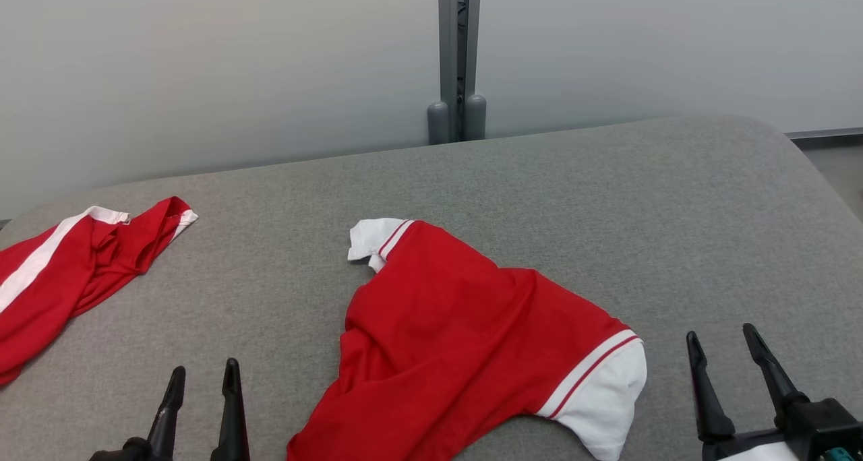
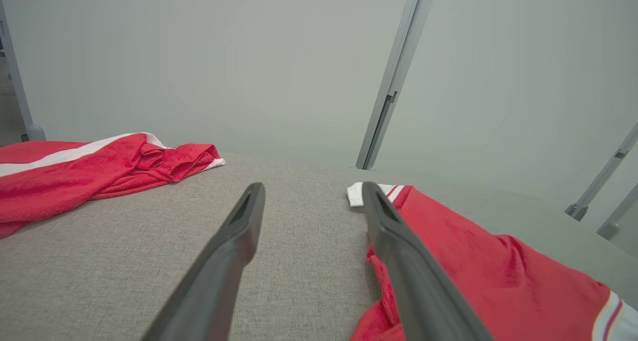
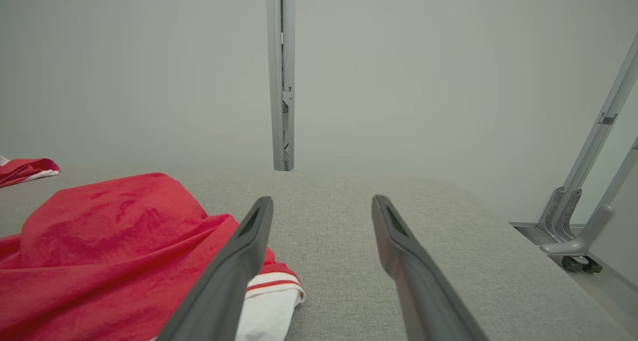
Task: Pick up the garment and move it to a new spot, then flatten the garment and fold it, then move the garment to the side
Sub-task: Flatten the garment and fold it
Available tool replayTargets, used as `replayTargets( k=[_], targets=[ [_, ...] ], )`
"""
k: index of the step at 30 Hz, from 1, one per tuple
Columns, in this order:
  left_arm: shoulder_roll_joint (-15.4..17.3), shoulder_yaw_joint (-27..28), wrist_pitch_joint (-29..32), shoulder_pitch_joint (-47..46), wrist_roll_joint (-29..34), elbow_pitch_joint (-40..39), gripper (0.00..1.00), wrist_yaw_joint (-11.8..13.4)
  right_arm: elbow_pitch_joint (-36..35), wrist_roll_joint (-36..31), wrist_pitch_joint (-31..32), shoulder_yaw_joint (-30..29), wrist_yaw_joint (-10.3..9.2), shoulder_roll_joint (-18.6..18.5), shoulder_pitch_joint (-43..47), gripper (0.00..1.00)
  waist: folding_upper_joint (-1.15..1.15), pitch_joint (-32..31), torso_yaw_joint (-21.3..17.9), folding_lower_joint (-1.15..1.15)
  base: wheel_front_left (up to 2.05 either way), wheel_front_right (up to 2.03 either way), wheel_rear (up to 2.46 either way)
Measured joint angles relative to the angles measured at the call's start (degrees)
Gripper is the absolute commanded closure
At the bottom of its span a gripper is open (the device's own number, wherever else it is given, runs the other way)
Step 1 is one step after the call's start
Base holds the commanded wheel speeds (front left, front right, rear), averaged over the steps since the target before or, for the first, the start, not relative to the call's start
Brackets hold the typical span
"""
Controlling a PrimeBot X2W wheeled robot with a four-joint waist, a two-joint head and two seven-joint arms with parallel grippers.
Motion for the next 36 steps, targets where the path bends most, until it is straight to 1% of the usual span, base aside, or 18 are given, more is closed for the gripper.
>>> replayTargets(
  k=[2,4,8,11,14,17,24,27,32,35,36],
  targets=[
    [-2.6,3.1,0.0,-0.5,2.3,1.4,0.00,-1.5,0.9,0.0,0.0,0.9,0.00,0.2,-0.7,0.00,0.00,0.2,-0.3,0.00,0.00,0.00,0.00],
    [-4.0,6.3,0.0,-0.9,3.8,2.3,0.00,-2.8,1.7,0.0,0.0,1.8,0.00,0.4,-1.2,0.00,0.00,0.3,-0.7,0.00,0.00,0.00,0.00],
    [-5.2,11.6,0.0,-1.9,6.6,2.4,0.00,-4.0,3.0,0.0,0.0,3.3,0.00,0.6,-1.3,0.00,0.00,0.3,-0.7,0.00,0.00,0.00,0.00],
    [-5.4,13.0,0.0,-1.9,7.5,2.4,0.00,-5.1,3.4,0.0,0.0,3.7,0.00,0.6,-1.4,0.00,0.00,0.2,-0.5,0.00,0.00,0.00,0.00],
    [-5.5,12.7,0.0,-1.8,7.0,2.9,0.00,-5.3,3.6,0.0,0.0,4.1,0.00,0.6,-1.8,0.00,0.00,0.1,-0.3,0.00,0.00,0.00,0.00],
    [-5.5,12.1,0.0,-1.6,6.3,3.6,0.00,-6.1,3.6,0.0,0.0,4.1,0.00,0.7,-2.1,0.00,0.00,0.0,-0.1,0.00,0.00,0.00,0.00],
    [-5.5,11.4,0.0,-1.3,6.9,3.5,0.00,-6.2,3.6,0.2,0.0,4.4,0.00,0.7,-2.1,0.00,0.00,-0.1,0.1,0.00,0.00,0.00,0.00],
    [-5.5,10.8,0.0,0.0,7.7,3.2,0.00,-6.1,2.3,0.7,0.0,4.1,0.00,0.7,-2.8,0.00,0.00,0.0,-0.1,0.00,0.00,0.00,0.00],
    [-5.5,10.3,0.0,2.4,10.5,0.5,0.00,-5.8,-0.3,1.0,0.0,4.1,0.00,-1.0,-3.7,0.00,0.00,0.2,-0.3,0.00,0.00,0.00,0.00],
    [-5.5,9.3,0.2,4.8,11.1,-1.1,0.00,-5.7,-1.0,2.0,0.0,4.8,0.00,-2.4,-3.8,0.00,0.00,0.0,-0.1,0.00,0.00,0.00,0.00],
    [-5.5,8.6,2.0,6.1,10.1,-2.2,0.00,-5.5,-0.9,2.6,0.0,4.9,0.00,-3.0,-3.7,0.00,0.00,0.1,0.0,0.00,0.00,0.00,0.00]
  ],
)
